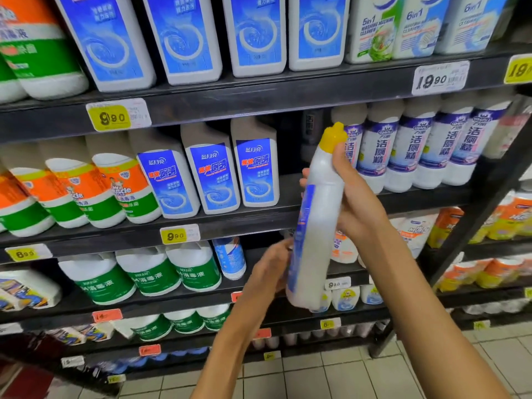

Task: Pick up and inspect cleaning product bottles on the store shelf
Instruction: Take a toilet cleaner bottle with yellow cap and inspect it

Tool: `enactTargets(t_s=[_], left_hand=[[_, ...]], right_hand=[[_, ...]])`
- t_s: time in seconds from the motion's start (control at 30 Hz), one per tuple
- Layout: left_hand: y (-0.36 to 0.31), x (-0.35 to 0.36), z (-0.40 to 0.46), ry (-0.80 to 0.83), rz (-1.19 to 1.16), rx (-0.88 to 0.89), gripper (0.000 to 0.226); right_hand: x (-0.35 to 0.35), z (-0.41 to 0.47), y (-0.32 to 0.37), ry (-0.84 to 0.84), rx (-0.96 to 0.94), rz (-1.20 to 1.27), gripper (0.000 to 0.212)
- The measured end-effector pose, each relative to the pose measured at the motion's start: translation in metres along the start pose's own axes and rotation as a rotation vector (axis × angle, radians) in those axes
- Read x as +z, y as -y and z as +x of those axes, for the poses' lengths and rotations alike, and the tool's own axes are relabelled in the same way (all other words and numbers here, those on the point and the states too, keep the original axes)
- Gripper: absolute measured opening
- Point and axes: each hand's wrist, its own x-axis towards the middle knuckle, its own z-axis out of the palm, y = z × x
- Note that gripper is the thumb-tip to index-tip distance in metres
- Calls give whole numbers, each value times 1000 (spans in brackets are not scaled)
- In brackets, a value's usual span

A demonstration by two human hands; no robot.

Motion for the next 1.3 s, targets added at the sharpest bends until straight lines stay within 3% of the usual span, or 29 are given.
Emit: enactTargets(t_s=[0.03, 0.13, 0.27, 0.47, 0.6, 0.7, 0.77, 0.9, 0.97, 1.03, 1.17, 1.3], left_hand=[[-4, 0, -3, 5, -21, 2, 18], [-10, 14, -2, -119, 36, 27, 47], [-4, 9, -15, -86, -207, -9, 64], [-1, 0, -19, 63, -539, -81, 75], [-10, -4, -12, -92, -267, -93, 44], [-12, 0, -3, -298, -159, -134, 56], [-9, 4, 1, -314, -271, -138, 63], [-20, 8, -2, -53, -622, -242, 60], [-27, 12, -4, 62, -647, -271, 55], [-30, 17, -5, 69, -597, -277, 55], [-28, 9, -4, -22, -505, -183, 64], [-34, 10, -5, -43, -545, -171, 72]], right_hand=[[4, -1, 1, -19, -46, -53, 30], [11, -4, 1, 6, -69, -161, 20], [10, -6, 8, 76, 8, -258, 20], [11, -7, 0, 238, 152, 126, 33], [16, -2, 8, 153, 38, -79, 16], [20, 0, 9, 108, -81, -227, 7], [21, 2, 10, 121, -58, -176, 16], [18, 5, 10, 178, 39, -80, 50], [17, 3, 9, 228, 115, -47, 71], [16, 3, 10, 239, 77, -112, 71], [22, 0, 18, 78, -146, -546, 50], [14, 9, 20, -109, -172, -696, 50]])
